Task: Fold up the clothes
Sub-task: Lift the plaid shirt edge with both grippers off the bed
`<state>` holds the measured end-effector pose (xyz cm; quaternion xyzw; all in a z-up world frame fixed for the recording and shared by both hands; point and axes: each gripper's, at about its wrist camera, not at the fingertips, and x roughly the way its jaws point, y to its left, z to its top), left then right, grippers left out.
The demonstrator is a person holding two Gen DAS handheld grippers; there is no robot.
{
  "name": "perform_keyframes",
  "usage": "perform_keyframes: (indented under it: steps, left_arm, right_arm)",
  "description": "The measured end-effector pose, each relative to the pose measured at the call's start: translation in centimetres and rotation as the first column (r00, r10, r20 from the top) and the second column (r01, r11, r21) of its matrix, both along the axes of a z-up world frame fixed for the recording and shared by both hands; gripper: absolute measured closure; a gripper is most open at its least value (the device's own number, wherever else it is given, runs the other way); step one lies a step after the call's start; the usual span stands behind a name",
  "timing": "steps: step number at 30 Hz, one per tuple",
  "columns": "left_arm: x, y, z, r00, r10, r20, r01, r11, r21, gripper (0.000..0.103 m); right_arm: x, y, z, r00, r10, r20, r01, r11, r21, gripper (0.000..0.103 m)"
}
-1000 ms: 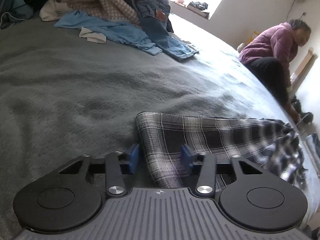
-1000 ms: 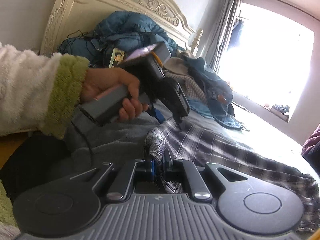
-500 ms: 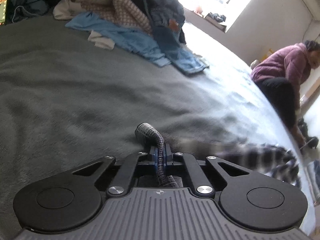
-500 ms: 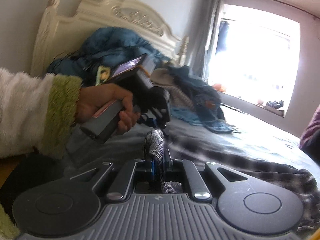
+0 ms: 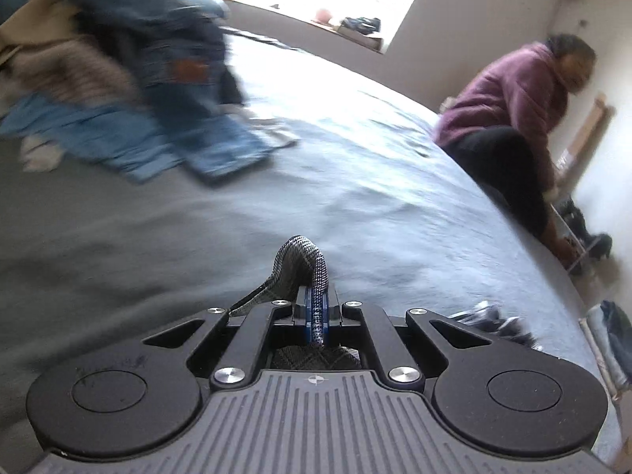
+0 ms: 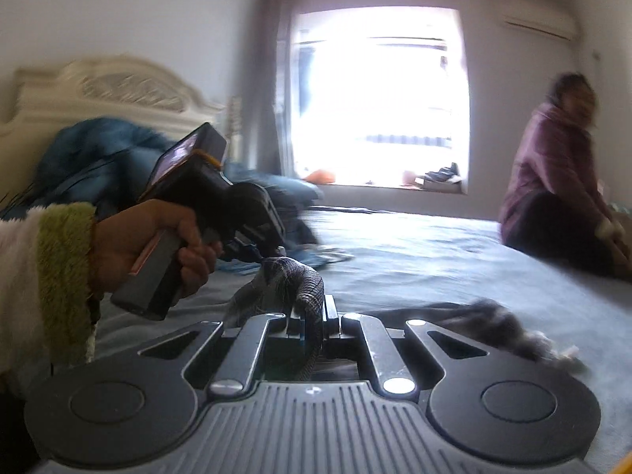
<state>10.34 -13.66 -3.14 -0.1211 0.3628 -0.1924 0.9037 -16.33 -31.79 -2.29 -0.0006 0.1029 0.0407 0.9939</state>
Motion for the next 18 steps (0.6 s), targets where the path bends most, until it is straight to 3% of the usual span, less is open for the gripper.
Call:
perform_keyframes:
  steps: [10, 18]
  left_arm:
    - [3.0, -12.7, -0.1, 0.992, -0.124, 0.006, 0.123, 0.988, 0.096, 0.100]
    - [4.3, -19.2, -1.2, 0.980, -0.197, 0.003, 0.194, 0.968, 0.157, 0.100]
  right_arm:
    - [1.7, -10.2, -1.2, 0.981, -0.193, 0.004, 0.191, 0.971, 0.146, 0.096]
    - [2.4, -15.6, -2.9, 0.960, -0.279, -0.024, 0.277, 0.930, 0.240, 0.096]
